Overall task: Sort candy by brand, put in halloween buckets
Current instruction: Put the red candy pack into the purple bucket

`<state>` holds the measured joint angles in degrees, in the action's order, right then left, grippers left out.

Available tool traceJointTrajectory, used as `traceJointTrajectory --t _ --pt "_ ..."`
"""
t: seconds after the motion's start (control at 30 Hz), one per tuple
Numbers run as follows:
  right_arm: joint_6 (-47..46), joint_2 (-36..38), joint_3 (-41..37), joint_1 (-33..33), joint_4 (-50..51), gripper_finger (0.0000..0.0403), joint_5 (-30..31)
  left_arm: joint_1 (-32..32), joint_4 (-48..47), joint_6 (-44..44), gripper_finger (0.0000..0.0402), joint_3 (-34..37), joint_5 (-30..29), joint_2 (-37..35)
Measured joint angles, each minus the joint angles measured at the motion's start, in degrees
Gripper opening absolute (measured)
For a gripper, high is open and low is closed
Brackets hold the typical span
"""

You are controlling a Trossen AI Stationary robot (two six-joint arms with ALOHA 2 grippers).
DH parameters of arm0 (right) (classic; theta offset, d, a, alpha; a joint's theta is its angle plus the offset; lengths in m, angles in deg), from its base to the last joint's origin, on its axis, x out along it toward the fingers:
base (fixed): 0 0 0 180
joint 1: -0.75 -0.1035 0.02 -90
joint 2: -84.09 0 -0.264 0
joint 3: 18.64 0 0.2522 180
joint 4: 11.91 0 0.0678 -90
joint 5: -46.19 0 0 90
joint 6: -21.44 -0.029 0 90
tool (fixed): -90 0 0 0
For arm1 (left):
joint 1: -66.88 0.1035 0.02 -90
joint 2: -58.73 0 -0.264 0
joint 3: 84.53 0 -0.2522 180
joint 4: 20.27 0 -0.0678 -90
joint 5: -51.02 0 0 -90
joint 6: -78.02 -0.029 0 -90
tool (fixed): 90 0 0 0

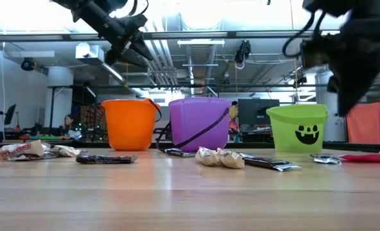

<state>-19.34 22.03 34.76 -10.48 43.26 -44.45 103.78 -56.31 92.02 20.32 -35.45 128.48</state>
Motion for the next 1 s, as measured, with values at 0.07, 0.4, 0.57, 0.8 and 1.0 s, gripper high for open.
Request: traceJointTrajectory --t 0.07,0.4,0.57,0.8,1.0 --pt "3.22 -3.21 0.0 -0.1 0.34 0.0072 -2.56 0.0 0.0 -0.01 0.0171 0.0 0.0 0.0" --pt "4.06 -22.15 0.61 0.17 0.02 0.0223 -3.54 -0.02 -0.01 -0.01 0.0165 0.0 0.02 0.0" --pt "1.2 -27.11 0.57 0.18 -0.89 0.0233 -4.59 -0.02 -0.03 0.0 0.016 0.0 0.02 0.0" --pt "-0.7 -25.62 0.33 0.17 -2.78 0.0089 -5.38 -0.02 -0.04 -0.02 0.0159 0.0 0.04 0.0" --pt "-6.04 -18.86 0.37 0.81 -1.16 0.002 -5.18 -0.02 -0.32 -0.45 0.0159 0.0 0.12 0.0"
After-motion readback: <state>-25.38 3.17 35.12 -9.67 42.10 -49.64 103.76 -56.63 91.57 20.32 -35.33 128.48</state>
